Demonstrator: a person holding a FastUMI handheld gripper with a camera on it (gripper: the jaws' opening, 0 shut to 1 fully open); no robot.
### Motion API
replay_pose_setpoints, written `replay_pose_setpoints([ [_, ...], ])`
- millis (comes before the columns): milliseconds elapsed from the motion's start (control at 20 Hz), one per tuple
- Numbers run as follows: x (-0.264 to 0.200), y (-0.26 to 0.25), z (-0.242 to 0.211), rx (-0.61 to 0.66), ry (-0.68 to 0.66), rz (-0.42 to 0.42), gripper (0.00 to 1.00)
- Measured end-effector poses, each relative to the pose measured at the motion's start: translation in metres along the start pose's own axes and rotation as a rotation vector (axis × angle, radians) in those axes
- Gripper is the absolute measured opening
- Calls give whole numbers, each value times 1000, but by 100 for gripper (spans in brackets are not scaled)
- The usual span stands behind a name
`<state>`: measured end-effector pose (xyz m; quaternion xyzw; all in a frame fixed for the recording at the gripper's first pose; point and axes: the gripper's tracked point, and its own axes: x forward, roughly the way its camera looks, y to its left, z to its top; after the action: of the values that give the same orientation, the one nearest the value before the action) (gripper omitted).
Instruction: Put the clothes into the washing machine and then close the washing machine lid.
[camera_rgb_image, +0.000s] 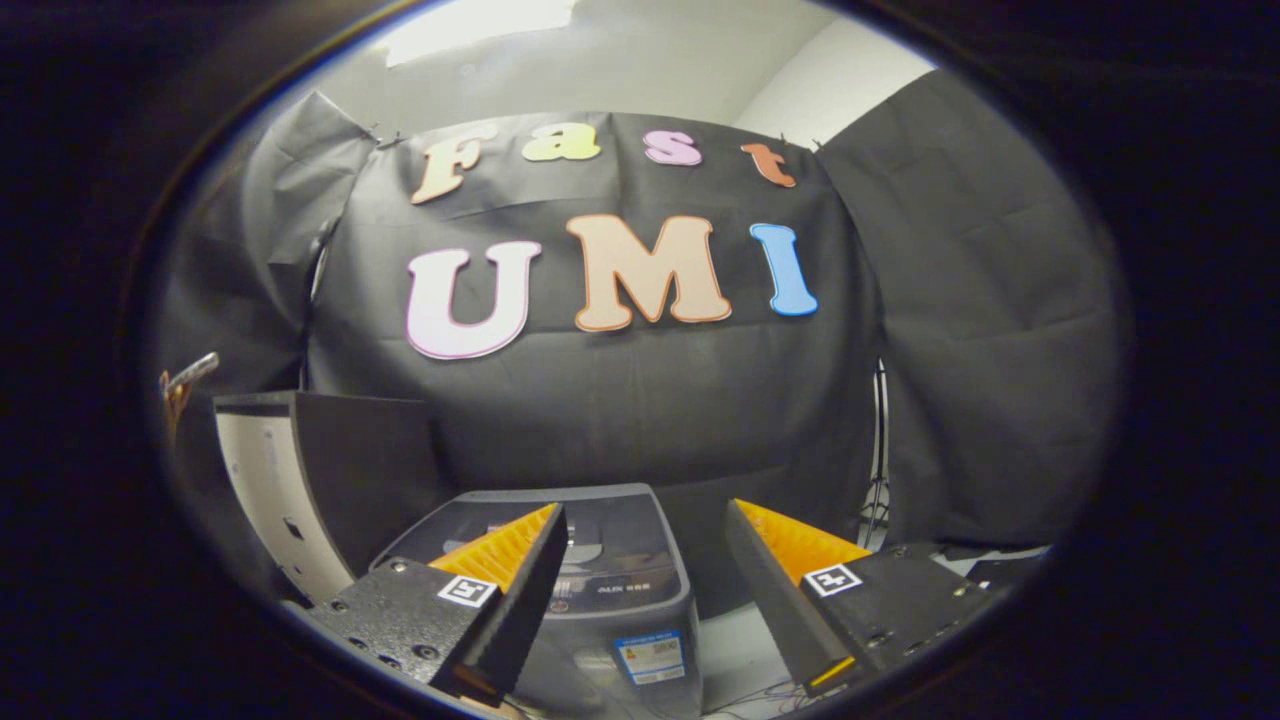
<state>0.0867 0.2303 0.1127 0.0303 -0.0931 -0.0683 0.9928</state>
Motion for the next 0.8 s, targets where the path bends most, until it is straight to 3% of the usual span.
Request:
replay_pose_setpoints([
  [250,-33,19,-43,-4,80,88,96],
  [800,-72,41,-74,-13,174,188,97],
])
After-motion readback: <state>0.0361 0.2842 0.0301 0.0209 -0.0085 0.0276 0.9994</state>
